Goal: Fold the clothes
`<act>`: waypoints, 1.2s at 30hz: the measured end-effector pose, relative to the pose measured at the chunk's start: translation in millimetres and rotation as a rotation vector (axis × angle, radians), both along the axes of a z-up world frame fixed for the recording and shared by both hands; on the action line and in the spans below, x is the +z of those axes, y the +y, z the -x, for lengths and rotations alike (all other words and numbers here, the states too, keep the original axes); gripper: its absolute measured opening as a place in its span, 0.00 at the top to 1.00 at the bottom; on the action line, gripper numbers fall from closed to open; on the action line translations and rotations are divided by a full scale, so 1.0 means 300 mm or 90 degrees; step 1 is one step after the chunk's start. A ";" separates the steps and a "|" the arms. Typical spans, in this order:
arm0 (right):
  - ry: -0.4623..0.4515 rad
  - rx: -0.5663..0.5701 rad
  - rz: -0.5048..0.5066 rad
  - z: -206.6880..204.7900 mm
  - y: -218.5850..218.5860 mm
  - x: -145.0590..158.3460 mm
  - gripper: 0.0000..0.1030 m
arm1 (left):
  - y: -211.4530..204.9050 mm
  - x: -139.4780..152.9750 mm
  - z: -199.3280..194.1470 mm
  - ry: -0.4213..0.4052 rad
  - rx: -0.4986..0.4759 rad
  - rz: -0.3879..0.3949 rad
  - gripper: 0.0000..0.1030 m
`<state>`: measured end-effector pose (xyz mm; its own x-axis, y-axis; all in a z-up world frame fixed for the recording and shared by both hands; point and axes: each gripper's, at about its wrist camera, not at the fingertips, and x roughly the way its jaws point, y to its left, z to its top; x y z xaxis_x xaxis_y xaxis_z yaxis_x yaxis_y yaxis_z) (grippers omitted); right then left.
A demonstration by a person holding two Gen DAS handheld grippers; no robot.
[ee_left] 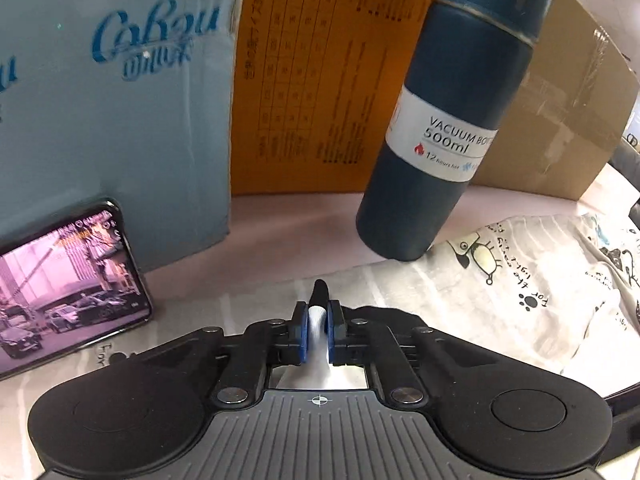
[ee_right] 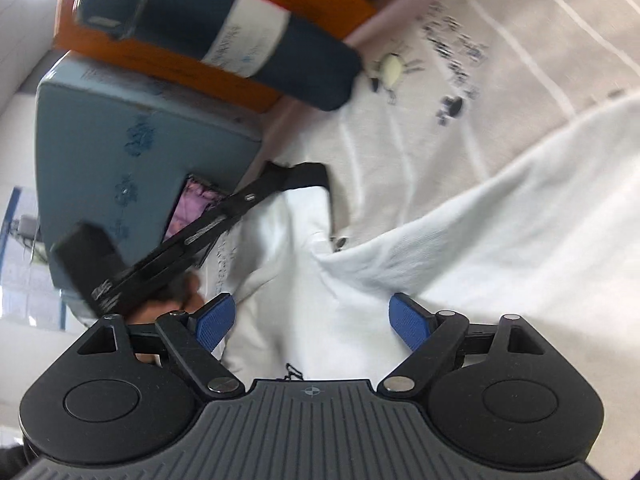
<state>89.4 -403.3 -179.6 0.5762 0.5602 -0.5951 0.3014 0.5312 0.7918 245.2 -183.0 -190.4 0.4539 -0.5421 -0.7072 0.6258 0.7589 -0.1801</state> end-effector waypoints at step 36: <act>0.042 -0.396 0.054 0.464 -0.388 0.079 0.32 | 0.420 0.244 0.709 0.031 -0.005 0.123 0.94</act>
